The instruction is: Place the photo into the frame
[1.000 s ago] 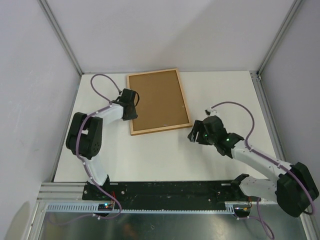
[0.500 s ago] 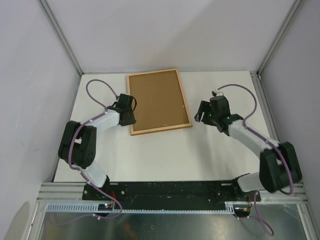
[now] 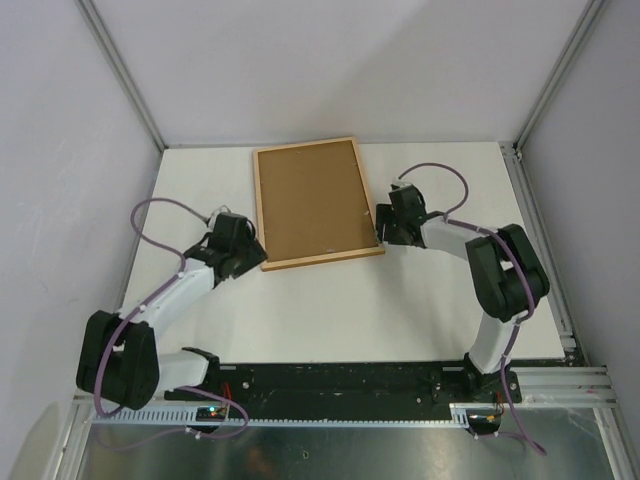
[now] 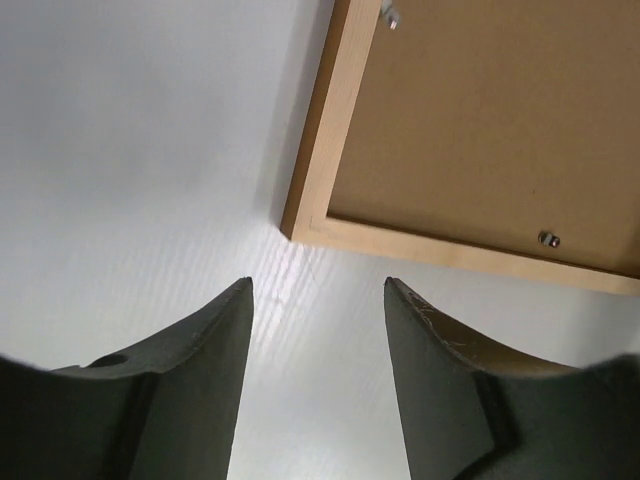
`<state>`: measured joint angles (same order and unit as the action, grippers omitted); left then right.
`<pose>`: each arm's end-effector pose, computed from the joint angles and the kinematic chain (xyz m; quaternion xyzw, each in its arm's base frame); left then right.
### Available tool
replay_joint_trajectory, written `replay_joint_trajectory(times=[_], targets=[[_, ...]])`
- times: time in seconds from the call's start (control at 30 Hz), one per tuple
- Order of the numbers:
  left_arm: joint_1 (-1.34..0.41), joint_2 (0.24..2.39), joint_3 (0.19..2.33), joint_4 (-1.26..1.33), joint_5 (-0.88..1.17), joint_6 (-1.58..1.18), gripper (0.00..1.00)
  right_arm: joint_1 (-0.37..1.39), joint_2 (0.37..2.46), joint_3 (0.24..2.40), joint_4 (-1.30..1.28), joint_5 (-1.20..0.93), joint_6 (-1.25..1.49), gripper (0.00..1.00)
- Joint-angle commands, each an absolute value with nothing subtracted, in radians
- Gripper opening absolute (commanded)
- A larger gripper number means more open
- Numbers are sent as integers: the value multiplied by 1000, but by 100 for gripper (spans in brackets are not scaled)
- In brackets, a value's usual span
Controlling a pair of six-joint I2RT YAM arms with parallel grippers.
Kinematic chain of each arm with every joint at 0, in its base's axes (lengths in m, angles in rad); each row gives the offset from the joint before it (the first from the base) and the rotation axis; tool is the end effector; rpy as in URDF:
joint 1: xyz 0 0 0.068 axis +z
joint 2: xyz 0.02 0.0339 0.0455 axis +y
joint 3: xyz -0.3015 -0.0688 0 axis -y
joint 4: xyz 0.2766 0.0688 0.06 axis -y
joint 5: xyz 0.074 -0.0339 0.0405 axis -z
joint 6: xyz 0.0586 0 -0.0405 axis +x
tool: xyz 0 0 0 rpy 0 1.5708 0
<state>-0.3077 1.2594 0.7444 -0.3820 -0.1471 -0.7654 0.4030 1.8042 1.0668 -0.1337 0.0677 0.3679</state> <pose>0.2697 -0.0767 0.2134 -0.2372 0.9112 -0.1089 0.3188 0.3880 0.1611 0.1639 -0.0049 0.9389 0.0993 0.3294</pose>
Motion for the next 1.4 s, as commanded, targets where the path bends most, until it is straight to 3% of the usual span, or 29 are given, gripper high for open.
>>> replay_joint_trajectory(times=[0.0,0.2,0.4,0.57,0.7,1.07,1.37], targets=[[-352,1198,688,-386,-117,-1019,60,441,1864,1129,-97,111,347,68],[-411,1190,659,-387,-133,-1193,61,465,1886,1128,-178,180,403,41],[-459,1221,644,-386,-153,-1296,63,510,1768,971,-186,164,510,35],[-477,1257,634,-383,-160,-1322,65,640,1623,805,-124,125,623,36],[-479,1262,618,-363,-152,-1341,66,689,1523,756,-137,196,668,47],[-498,1267,624,-346,-170,-1391,66,424,1363,784,-105,168,609,56],[-535,1414,692,-306,-184,-1429,67,368,1392,855,-100,125,595,58]])
